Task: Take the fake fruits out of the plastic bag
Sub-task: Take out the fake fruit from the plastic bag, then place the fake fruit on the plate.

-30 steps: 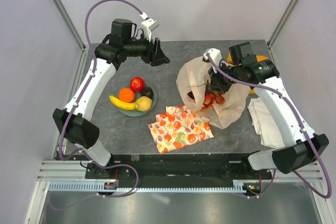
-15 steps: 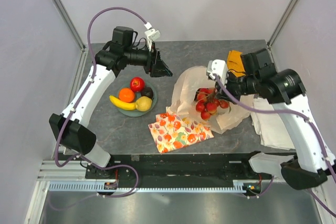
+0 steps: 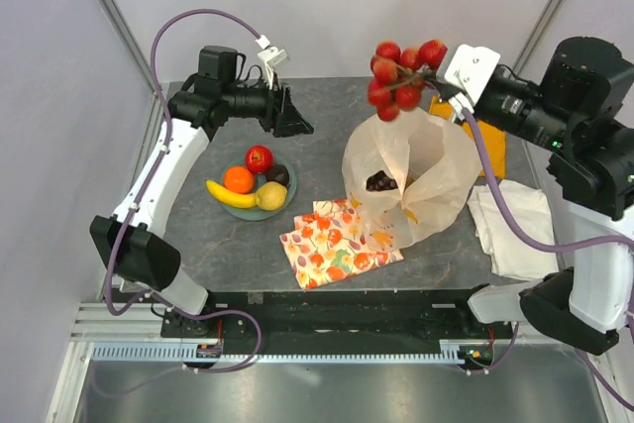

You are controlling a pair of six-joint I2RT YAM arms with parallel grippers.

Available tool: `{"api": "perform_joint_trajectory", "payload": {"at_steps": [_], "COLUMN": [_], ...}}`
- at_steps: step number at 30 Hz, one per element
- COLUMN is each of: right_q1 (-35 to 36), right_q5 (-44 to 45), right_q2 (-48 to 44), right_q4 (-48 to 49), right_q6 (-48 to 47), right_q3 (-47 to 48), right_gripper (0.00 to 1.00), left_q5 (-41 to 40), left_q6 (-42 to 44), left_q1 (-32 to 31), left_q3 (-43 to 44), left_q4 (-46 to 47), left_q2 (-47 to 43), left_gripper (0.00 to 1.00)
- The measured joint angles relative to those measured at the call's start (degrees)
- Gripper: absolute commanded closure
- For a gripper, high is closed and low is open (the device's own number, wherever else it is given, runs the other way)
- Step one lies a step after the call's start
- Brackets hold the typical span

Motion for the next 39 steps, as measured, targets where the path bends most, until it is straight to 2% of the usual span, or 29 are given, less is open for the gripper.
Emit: {"api": "perform_joint_trajectory", "payload": {"at_steps": [5,8,11,16,20,24,31,39], "right_q1": [0.46,2.03,4.44,9.33,13.40,16.52,20.20,24.06], "right_q5": [-1.79,-2.27,-2.54,-2.82,-3.63,-4.79,-6.93,-9.05], "right_q2": [-1.66,1.73,9.07,19.93,24.79,30.99,37.16,38.38], "right_q4": [21.84,33.99,41.62,46.53,50.21,53.68,55.28,53.37], "right_q6": [11.26,20.09,26.21,31.56,34.38,37.48,38.93,32.59], "right_q3": [-15.91,-25.90,-31.78,-34.16,-33.24,-28.61,-26.29,-26.36], "right_gripper": [1.00,1.00,1.00,1.00,1.00,1.00,1.00,1.00], "left_q5": [-3.74,-10.97,-20.20,-29.99,-32.57,-32.50,-32.17,-30.27], "left_q6": [0.35,0.52,2.21,5.18,5.16,4.81,4.61,3.61], "left_q1": [2.03,3.15,3.91,5.20,9.22,14.08,16.96,20.65], "left_q3": [-0.63,-3.32,-5.77,-7.34,-8.79,-11.17,-13.11,-14.34], "left_q4": [-0.17,-0.61,-1.84,-2.67,-2.75,-2.99,-4.76,-4.96], "left_q2": [-1.29,-5.70,-12.11,-21.38,-24.59,-25.09,-26.08,-27.74], "left_gripper": [0.36,0.36,0.35,0.35,0.35,0.35,0.35,0.35]}}
